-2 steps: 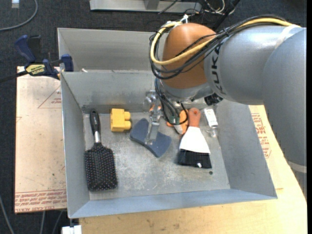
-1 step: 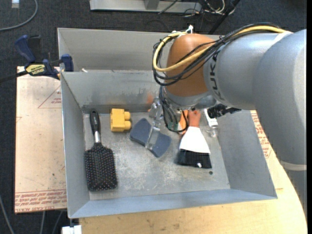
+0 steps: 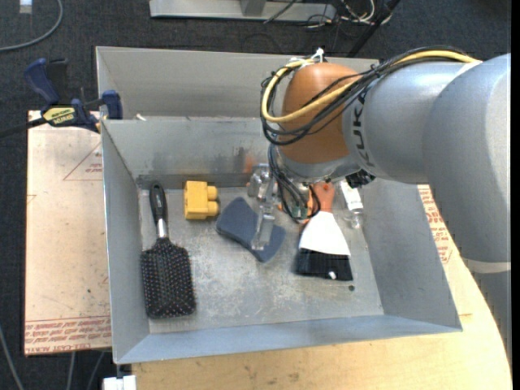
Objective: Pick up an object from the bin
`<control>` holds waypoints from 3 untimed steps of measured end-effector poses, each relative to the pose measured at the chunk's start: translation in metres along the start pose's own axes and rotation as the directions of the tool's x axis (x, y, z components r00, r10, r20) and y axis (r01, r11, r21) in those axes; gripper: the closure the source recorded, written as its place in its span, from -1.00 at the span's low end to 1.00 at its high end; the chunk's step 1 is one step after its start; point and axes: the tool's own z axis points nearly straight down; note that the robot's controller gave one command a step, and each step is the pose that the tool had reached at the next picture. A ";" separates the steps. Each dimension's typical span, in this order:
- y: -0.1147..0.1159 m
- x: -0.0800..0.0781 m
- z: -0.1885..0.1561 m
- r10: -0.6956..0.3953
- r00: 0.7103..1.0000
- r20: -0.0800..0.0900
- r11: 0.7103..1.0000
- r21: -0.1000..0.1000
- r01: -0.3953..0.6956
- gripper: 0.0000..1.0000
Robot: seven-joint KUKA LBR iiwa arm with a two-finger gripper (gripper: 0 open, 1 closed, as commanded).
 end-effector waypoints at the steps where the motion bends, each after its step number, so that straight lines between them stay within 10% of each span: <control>1: -0.009 0.015 0.024 0.096 0.995 -0.005 0.995 0.002 -0.096 -1.00; 2: -0.025 0.006 0.039 0.017 1.000 0.003 1.000 -0.002 -0.017 1.00; 3: -0.025 0.006 0.039 0.017 1.000 0.002 1.000 -0.002 -0.017 1.00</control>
Offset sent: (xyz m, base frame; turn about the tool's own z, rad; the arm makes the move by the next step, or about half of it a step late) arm -0.0095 -0.0243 -0.0404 0.0148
